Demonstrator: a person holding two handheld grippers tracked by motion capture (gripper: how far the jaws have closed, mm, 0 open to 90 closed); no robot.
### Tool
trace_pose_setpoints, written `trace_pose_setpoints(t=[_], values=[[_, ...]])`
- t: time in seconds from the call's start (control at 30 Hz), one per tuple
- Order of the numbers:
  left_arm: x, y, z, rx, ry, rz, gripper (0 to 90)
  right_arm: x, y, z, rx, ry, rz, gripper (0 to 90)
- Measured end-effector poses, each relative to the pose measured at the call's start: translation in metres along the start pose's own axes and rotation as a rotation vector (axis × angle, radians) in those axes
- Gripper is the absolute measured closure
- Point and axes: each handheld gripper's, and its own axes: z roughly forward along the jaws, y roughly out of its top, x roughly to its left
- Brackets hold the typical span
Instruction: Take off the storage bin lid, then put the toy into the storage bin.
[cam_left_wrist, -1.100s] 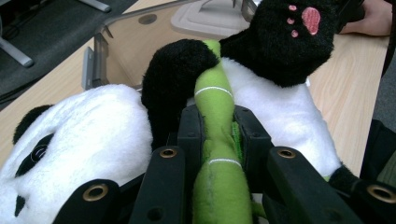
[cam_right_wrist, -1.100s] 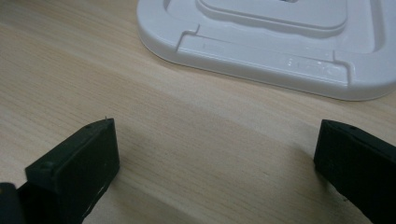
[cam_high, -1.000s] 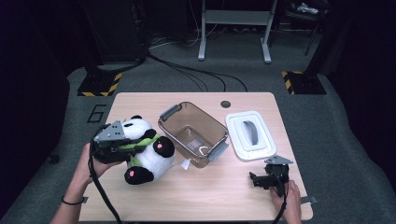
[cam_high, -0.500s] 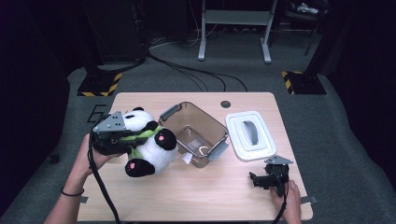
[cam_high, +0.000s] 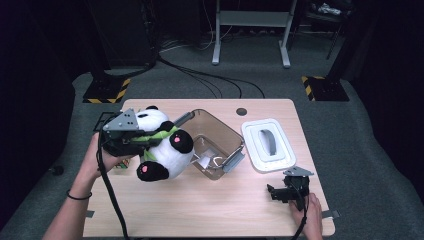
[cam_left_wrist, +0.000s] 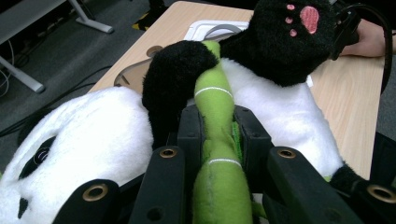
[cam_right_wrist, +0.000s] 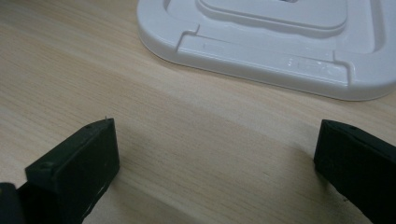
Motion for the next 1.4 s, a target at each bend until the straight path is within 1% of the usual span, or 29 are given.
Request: trace_pose_setpoints(t=[0.07, 0.23, 0.4, 0.53, 0.67, 0.83, 0.87, 1.0, 1.13, 1.23, 1.3, 1.37, 1.4], values=[[0.001, 0.004, 0.0, 0.0, 0.0, 0.012, 75.3, 0.0, 0.0, 0.0, 0.0, 0.0, 0.0, 0.0], [0.005, 0.014, 0.002, -0.002, 0.003, 0.023, 75.3, 0.0, 0.0, 0.0, 0.0, 0.0, 0.0, 0.0], [0.01, 0.023, 0.007, -0.002, -0.005, 0.033, 75.3, 0.0, 0.0, 0.0, 0.0, 0.0, 0.0, 0.0], [0.014, 0.029, 0.012, 0.013, -0.018, 0.049, 75.3, 0.0, 0.0, 0.0, 0.0, 0.0, 0.0, 0.0], [0.019, 0.034, 0.017, 0.008, -0.028, 0.053, 75.3, 0.0, 0.0, 0.0, 0.0, 0.0, 0.0, 0.0], [0.023, 0.04, 0.024, 0.004, -0.033, 0.057, 75.3, 0.0, 0.0, 0.0, 0.0, 0.0, 0.0, 0.0], [0.025, 0.041, 0.026, 0.01, -0.032, 0.066, 75.3, 0.0, 0.0, 0.0, 0.0, 0.0, 0.0, 0.0], [0.027, 0.046, 0.033, 0.007, -0.031, 0.068, 75.2, 0.0, 0.0, 0.0, 0.0, 0.0, 0.0, 0.0], [0.031, 0.052, 0.038, 0.01, -0.039, 0.081, 75.2, 0.0, 0.0, 0.0, 0.0, 0.0, 0.0, 0.0], [0.033, 0.057, 0.044, 0.01, -0.037, 0.087, 75.2, 0.0, 0.0, 0.0, 0.0, 0.0, 0.0, 0.0], [0.035, 0.059, 0.048, 0.016, -0.046, 0.09, 75.2, 0.0, 0.0, 0.0, 0.0, 0.0, 0.0, 0.0], [0.035, 0.061, 0.052, 0.012, -0.041, 0.088, 75.2, 0.0, 0.0, 0.0, 0.0, 0.0, 0.0, 0.0], [0.036, 0.063, 0.054, 0.015, -0.053, 0.092, 75.2, 0.0, 0.0, 0.0, 0.0, 0.0, 0.0, 0.0]])
